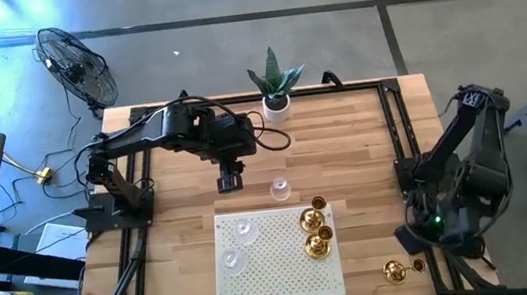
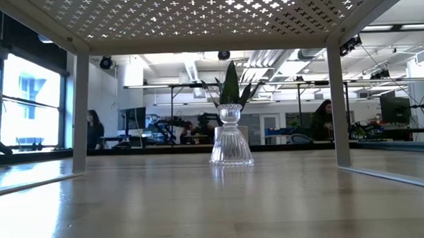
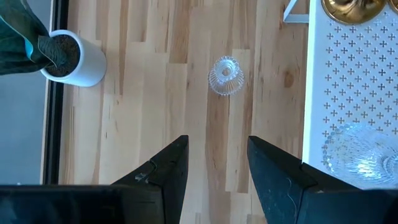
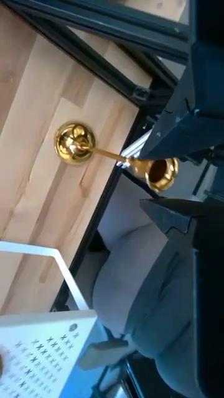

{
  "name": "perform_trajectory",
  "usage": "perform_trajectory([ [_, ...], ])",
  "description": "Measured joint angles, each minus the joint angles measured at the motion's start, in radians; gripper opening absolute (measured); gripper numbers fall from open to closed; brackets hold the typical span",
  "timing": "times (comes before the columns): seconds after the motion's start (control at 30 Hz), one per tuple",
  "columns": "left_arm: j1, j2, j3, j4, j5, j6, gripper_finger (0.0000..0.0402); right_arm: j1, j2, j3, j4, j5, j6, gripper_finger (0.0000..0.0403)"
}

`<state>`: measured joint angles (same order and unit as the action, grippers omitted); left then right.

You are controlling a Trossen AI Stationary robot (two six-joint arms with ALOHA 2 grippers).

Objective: Pick & Place candle stick holders
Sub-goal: Put the candle holder on the shelf

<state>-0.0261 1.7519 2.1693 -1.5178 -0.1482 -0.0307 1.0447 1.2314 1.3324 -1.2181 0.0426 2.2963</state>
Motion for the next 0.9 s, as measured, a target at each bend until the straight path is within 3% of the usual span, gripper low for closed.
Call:
perform_trajectory([
  [0.47,0.0,0.0,0.0,0.001,0.0,0.0,0.0159,0.001,0.301,0.297,-0.246,-0.086,-0.076,0.0103],
  [0.9,0.0,0.0,0.0,0.009,-0.001,0.033,0.0159,0.001,0.327,0.314,-0.196,-0.067,-0.149,0.0103],
])
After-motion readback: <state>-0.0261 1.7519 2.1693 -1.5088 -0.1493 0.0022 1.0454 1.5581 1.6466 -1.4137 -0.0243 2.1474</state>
